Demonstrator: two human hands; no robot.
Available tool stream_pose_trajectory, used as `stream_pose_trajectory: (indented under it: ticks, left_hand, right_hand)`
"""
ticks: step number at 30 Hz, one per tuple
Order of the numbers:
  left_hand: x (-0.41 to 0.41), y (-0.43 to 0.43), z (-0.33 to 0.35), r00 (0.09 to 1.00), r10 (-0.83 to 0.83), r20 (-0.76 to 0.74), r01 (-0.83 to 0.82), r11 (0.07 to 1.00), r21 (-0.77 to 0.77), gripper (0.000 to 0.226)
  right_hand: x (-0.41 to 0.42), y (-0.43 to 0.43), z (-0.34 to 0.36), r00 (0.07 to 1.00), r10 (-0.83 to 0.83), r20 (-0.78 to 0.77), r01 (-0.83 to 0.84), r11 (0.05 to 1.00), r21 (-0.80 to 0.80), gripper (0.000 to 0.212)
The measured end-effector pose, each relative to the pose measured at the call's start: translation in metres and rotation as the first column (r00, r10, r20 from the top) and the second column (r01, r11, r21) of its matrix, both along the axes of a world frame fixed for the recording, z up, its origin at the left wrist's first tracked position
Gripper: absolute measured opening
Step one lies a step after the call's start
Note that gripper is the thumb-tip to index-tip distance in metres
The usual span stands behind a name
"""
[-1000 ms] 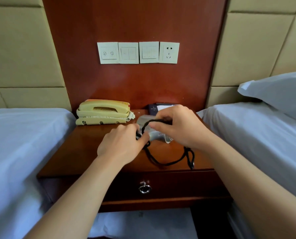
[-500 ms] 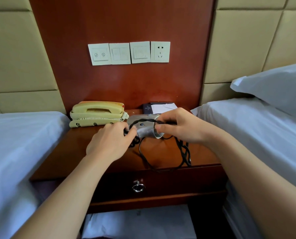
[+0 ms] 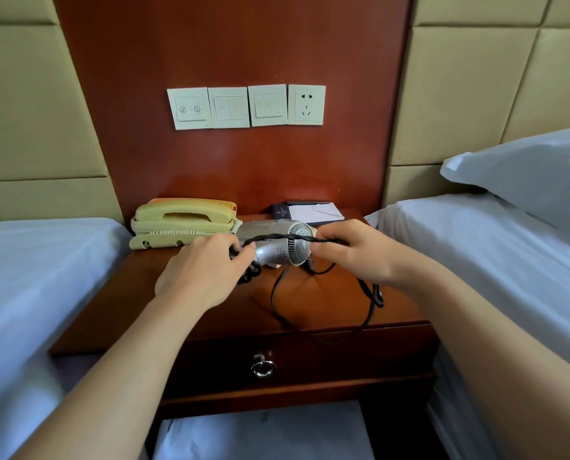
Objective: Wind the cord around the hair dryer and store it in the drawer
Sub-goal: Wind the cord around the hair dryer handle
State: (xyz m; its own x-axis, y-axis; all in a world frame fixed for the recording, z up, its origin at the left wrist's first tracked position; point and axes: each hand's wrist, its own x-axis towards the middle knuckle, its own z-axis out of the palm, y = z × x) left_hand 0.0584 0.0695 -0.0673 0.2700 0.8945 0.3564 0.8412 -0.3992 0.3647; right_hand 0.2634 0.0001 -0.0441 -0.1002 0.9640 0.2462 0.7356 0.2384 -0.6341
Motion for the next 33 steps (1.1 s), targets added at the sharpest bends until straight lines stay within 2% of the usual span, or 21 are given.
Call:
stream_pose_trajectory:
  ticks: [4,6,9,12,16,18,23,28,33]
  left_hand:
    - [-0.003,-0.004,0.002,0.999,0.017,-0.040,-0.017,1.000,0.017,0.043]
    - [-0.004,-0.009,0.005,0.999,0.005,-0.052,-0.004,1.000,0.018,0.044]
    - [-0.003,-0.016,0.008,0.998,-0.042,-0.056,0.041,0.999,-0.009,0.044]
    - [-0.005,-0.018,0.006,0.995,-0.102,-0.013,0.100,0.987,-0.126,0.040]
    - [-0.015,-0.015,0.004,0.984,-0.179,0.024,0.180,0.966,-0.185,0.037]
    - [-0.020,-0.012,0.002,0.974,-0.220,0.049,0.225,0.952,-0.205,0.034]
    - [-0.036,-0.009,-0.001,0.960,-0.270,0.070,0.279,0.930,-0.241,0.038]
    - [-0.047,-0.010,-0.004,0.947,-0.319,0.042,0.321,0.929,-0.184,0.041]
    - [-0.044,-0.013,-0.002,0.894,-0.406,0.189,0.442,0.868,-0.226,0.051]
  right_hand:
    - [0.002,0.003,-0.006,0.969,-0.073,0.235,0.042,0.990,0.134,0.025]
    - [0.003,0.004,-0.007,0.955,-0.118,0.272,0.070,0.981,0.180,0.024]
    - [0.003,0.007,-0.006,0.951,-0.190,0.244,0.131,0.962,0.240,0.022]
    - [0.001,0.012,-0.008,0.943,-0.224,0.248,0.156,0.951,0.267,0.022]
    - [-0.003,0.027,-0.012,0.967,-0.225,0.116,0.190,0.948,0.257,0.040]
    - [-0.007,0.034,-0.014,0.956,-0.265,0.125,0.224,0.935,0.275,0.043]
    - [-0.012,0.048,-0.021,0.973,-0.191,0.128,0.151,0.950,0.274,0.045]
    - [-0.017,0.060,-0.029,0.988,-0.117,0.103,0.086,0.960,0.267,0.038]
    - [-0.016,0.068,-0.035,0.978,-0.139,0.153,0.086,0.947,0.309,0.050]
